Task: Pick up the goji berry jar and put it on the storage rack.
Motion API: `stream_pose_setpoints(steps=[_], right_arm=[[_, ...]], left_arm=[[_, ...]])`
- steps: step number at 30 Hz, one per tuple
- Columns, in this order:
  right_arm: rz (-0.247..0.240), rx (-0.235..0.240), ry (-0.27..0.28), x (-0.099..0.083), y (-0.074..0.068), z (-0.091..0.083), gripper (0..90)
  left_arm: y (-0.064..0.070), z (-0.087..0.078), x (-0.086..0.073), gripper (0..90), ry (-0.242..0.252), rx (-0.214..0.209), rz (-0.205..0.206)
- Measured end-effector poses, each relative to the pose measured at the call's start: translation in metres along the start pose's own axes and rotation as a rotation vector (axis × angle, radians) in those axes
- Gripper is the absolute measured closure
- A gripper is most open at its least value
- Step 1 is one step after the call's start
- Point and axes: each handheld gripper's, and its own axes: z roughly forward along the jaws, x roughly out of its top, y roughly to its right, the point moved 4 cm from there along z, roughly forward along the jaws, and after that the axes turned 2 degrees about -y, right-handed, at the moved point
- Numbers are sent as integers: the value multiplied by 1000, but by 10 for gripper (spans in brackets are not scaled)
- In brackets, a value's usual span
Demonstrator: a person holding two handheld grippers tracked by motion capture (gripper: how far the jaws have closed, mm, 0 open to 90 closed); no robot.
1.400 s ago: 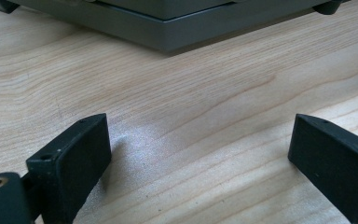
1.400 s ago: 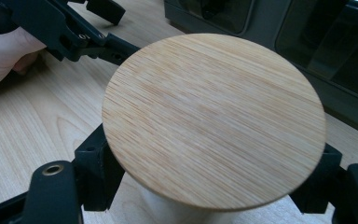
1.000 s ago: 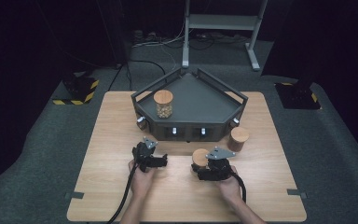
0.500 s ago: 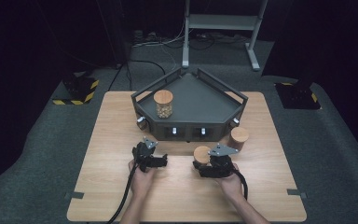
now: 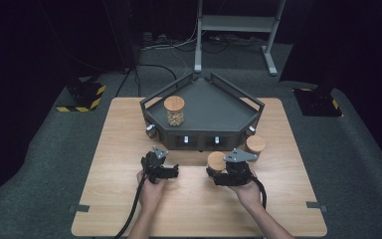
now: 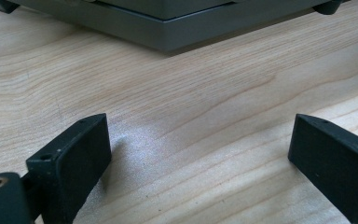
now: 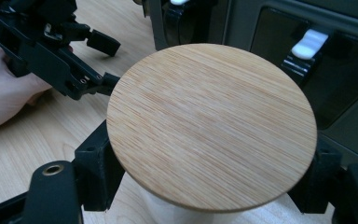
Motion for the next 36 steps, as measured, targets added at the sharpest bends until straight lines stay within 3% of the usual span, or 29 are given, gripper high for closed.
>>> stream_pose_setpoints(steps=[19,36], right_arm=[[-26,7,13,31,-1,-8,257],[1,23,17,50,3,-16,257]], left_arm=[[0,0,0,58,0,-1,0],[0,0,0,58,0,-1,0]])
